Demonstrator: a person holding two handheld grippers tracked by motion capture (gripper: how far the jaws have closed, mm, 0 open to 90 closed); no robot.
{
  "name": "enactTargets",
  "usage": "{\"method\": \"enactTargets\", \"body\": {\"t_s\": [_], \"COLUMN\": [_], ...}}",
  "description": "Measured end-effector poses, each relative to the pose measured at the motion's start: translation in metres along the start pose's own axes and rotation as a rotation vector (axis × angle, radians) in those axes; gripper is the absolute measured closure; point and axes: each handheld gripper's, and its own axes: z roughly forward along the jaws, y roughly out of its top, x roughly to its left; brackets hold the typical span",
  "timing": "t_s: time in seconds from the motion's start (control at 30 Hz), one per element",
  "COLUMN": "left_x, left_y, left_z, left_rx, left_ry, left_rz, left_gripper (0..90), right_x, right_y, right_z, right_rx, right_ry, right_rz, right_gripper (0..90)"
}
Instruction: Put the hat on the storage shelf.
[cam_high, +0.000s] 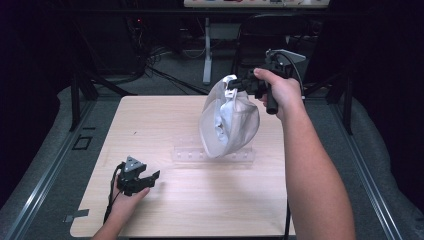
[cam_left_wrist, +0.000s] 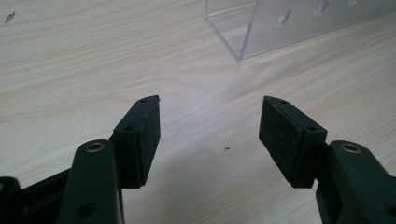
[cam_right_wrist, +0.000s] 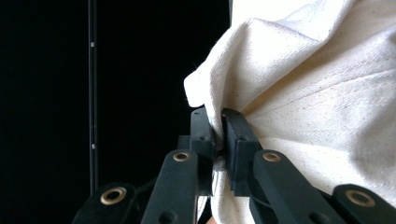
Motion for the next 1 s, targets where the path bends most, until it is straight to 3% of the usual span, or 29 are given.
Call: {"method": "enactTargets", "body": {"t_s": [0.1,0.27,0.4,0.47,0.63,0.83,1.0], "left_x": [-0.004,-0.025,-0.054,-0.072,-0.108,-0.143,-0.163], "left_y": [0.003,0.021,0.041,0.053,0.073,0.09,0.102], "left_z": [-0.002,-0.007,-0.006,-0.002,0.009,0.026,0.038], "left_rx": [-0.018,-0.076,-0.114,-0.135,-0.167,-0.169,-0.141], "left_ry": [-0.009,-0.029,-0.064,-0.074,-0.107,-0.087,-0.065], "left_rz": [-0.005,0.057,0.152,0.213,0.278,0.367,0.393], "left_gripper": [38.7,38.4,41.2,41.4,41.2,41.2,44.1], "right_x": [-0.007,-0.01,-0.014,-0.016,-0.022,-0.027,-0.026], "right_y": [0.001,0.003,0.005,0.006,0.006,0.005,0.005], "right_z": [-0.002,-0.007,-0.005,-0.003,0.002,0.008,0.011], "right_rx": [-0.034,-0.083,-0.098,-0.107,-0.142,-0.139,-0.134], "right_ry": [0.006,0.008,-0.035,-0.031,-0.047,-0.059,-0.047], "right_rz": [0.016,0.031,0.045,0.051,0.083,0.086,0.083], "right_gripper": [83.9,83.9,83.9,83.8,83.8,83.8,83.7]}}
